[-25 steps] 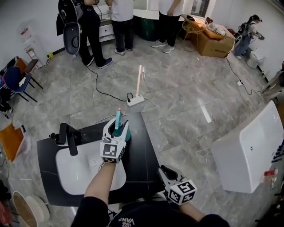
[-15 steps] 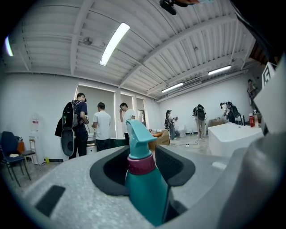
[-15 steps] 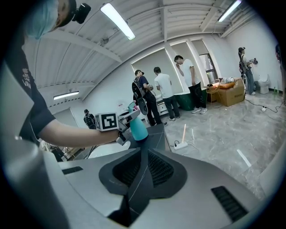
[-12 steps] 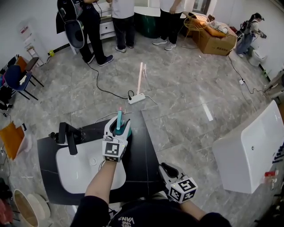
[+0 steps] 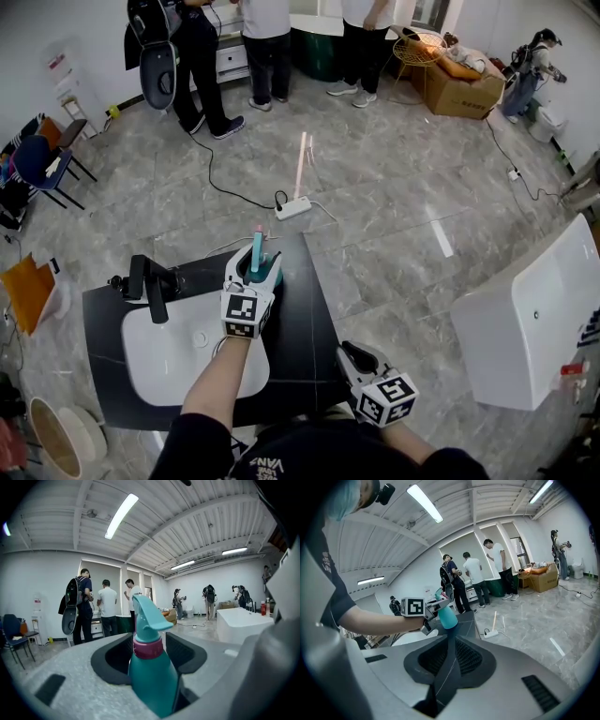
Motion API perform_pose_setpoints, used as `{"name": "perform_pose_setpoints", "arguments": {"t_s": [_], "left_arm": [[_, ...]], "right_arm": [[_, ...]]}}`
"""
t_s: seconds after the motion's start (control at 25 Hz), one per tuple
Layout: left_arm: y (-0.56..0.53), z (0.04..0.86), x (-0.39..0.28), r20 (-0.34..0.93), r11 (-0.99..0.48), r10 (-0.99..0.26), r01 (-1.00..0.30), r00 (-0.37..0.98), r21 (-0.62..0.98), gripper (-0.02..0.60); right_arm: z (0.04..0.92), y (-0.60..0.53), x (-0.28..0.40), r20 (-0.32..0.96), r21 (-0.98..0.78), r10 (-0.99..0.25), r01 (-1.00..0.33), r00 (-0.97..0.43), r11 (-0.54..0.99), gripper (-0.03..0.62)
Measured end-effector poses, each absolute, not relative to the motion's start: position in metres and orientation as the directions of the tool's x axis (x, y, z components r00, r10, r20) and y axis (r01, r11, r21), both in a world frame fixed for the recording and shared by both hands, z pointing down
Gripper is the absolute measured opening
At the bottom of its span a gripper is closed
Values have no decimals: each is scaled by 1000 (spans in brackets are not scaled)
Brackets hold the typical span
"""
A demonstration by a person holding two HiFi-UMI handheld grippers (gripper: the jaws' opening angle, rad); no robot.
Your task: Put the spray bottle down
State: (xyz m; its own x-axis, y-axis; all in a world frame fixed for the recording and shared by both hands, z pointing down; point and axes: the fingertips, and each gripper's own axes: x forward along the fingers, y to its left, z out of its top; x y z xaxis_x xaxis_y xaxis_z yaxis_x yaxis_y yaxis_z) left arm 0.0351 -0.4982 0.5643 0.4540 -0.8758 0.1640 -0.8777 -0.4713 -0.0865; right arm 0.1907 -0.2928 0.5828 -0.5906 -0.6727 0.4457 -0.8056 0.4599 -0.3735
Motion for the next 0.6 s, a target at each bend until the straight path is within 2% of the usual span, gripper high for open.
{"name": "perform_pose_setpoints", "arguments": {"t_s": [0.32,0.6], "left_arm": [[-491,579,34,243,-512,-833,-859,497,2,370],[-477,576,25,259,-534,-812,-845,522,30,390]], "right_arm": [[579,-288,182,441,-367,-679,-808,-587,461,48],[572,-278,166,430,-361,-687,-809,-586,464,48]]}}
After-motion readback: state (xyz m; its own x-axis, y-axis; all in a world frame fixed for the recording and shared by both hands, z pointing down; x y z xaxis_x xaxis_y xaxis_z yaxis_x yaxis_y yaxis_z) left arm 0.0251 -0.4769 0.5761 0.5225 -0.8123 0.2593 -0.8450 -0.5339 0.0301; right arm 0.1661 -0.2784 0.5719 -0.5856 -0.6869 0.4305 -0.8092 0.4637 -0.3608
